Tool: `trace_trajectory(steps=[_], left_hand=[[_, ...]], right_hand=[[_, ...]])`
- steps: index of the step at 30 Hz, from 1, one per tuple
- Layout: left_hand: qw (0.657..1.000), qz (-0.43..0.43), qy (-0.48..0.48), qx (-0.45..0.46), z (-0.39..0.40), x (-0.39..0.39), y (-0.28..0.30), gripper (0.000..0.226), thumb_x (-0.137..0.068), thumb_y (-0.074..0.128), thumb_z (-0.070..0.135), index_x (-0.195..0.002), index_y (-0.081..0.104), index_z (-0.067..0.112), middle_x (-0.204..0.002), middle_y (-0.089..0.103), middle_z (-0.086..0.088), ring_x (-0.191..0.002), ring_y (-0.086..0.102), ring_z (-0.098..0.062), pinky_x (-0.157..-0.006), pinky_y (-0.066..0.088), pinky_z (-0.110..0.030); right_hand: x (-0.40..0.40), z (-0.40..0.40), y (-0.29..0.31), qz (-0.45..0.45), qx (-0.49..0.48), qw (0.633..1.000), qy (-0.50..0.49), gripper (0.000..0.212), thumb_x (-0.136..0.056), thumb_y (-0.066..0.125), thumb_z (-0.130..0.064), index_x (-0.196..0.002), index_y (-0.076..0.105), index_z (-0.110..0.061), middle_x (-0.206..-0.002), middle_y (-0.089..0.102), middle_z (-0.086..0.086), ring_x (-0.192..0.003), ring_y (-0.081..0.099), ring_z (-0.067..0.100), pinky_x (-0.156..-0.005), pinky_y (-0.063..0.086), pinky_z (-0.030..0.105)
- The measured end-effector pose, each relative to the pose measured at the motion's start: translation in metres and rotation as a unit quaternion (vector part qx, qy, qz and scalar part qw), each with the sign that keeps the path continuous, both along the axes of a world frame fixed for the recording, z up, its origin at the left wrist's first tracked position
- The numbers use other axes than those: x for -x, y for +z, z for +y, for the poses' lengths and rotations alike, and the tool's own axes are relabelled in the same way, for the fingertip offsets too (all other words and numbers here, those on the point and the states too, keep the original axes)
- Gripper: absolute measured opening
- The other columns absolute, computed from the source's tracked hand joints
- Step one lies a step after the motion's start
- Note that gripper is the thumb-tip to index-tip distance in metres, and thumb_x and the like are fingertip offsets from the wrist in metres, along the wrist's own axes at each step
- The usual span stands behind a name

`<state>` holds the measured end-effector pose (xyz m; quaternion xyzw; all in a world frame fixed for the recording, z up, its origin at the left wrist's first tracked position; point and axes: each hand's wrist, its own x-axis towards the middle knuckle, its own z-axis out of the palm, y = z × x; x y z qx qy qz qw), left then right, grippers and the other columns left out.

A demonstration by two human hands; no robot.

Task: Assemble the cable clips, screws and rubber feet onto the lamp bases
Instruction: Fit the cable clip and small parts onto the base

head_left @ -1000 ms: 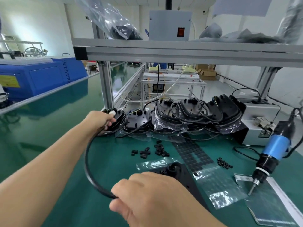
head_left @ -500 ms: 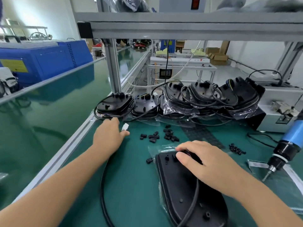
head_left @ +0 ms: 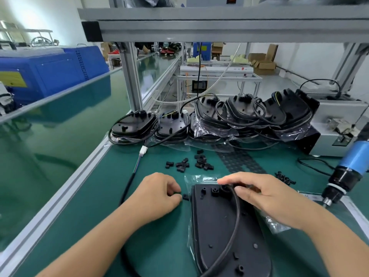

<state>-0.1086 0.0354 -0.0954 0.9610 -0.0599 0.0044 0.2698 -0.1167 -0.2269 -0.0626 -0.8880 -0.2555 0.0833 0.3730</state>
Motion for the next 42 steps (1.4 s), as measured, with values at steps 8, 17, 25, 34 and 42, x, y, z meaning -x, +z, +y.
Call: trace_trajectory(steps=[8, 17, 25, 34, 42], left_hand=[[0.998, -0.007, -0.059, 0.028, -0.013, -0.002, -0.003, 0.012, -0.079, 0.078, 0.025, -0.083, 0.075, 0.036, -0.076, 0.05, 0.01, -0.064, 0.049, 0.0, -0.06, 0.035, -0.006], [0.988, -0.01, 0.022, 0.15, -0.006, -0.017, 0.036, 0.006, -0.075, 0.077, 0.017, -0.07, 0.074, 0.018, -0.06, 0.068, 0.005, -0.051, 0.056, -0.001, -0.054, 0.045, -0.011], [0.927, 0.182, -0.002, 0.327, -0.046, -0.027, 0.059, 0.012, -0.074, 0.078, 0.006, -0.067, 0.069, 0.009, -0.06, 0.061, -0.006, -0.047, 0.052, -0.008, -0.049, 0.04, -0.015], [0.938, 0.18, 0.028, 0.296, -0.065, -0.029, 0.059, 0.016, -0.068, 0.081, 0.006, -0.058, 0.069, 0.01, -0.057, 0.057, -0.005, -0.051, 0.048, -0.013, -0.056, 0.039, -0.021], [0.967, 0.147, 0.019, 0.208, -0.066, -0.03, 0.067, 0.029, -0.068, 0.079, 0.006, -0.05, 0.058, 0.011, -0.046, 0.055, -0.001, -0.038, 0.043, -0.008, -0.044, 0.032, -0.019]], right_hand=[[-0.006, 0.003, -0.003, 0.003, -0.027, 1.0, -0.009, 0.025, -0.097, 0.056, -0.025, -0.104, 0.067, -0.046, -0.103, 0.063, -0.036, -0.096, 0.056, -0.015, -0.078, 0.036, 0.0], [-0.011, 0.016, -0.007, -0.008, -0.066, 0.996, -0.067, 0.006, -0.089, 0.069, -0.024, -0.088, 0.071, -0.03, -0.087, 0.071, -0.018, -0.082, 0.062, -0.007, -0.074, 0.041, 0.006], [-0.012, 0.034, -0.01, -0.012, -0.078, 0.988, -0.136, 0.013, -0.084, 0.071, -0.027, -0.073, 0.066, -0.023, -0.077, 0.07, -0.001, -0.077, 0.063, 0.018, -0.078, 0.049, 0.035], [-0.013, 0.036, -0.018, -0.006, -0.078, 0.981, -0.176, 0.02, -0.079, 0.067, -0.041, -0.068, 0.061, -0.026, -0.067, 0.063, -0.01, -0.065, 0.055, 0.006, -0.072, 0.049, 0.034], [-0.011, 0.039, -0.019, -0.009, -0.078, 0.978, -0.193, 0.02, -0.074, 0.062, -0.049, -0.066, 0.058, -0.032, -0.07, 0.063, -0.013, -0.071, 0.059, 0.01, -0.075, 0.052, 0.039]])
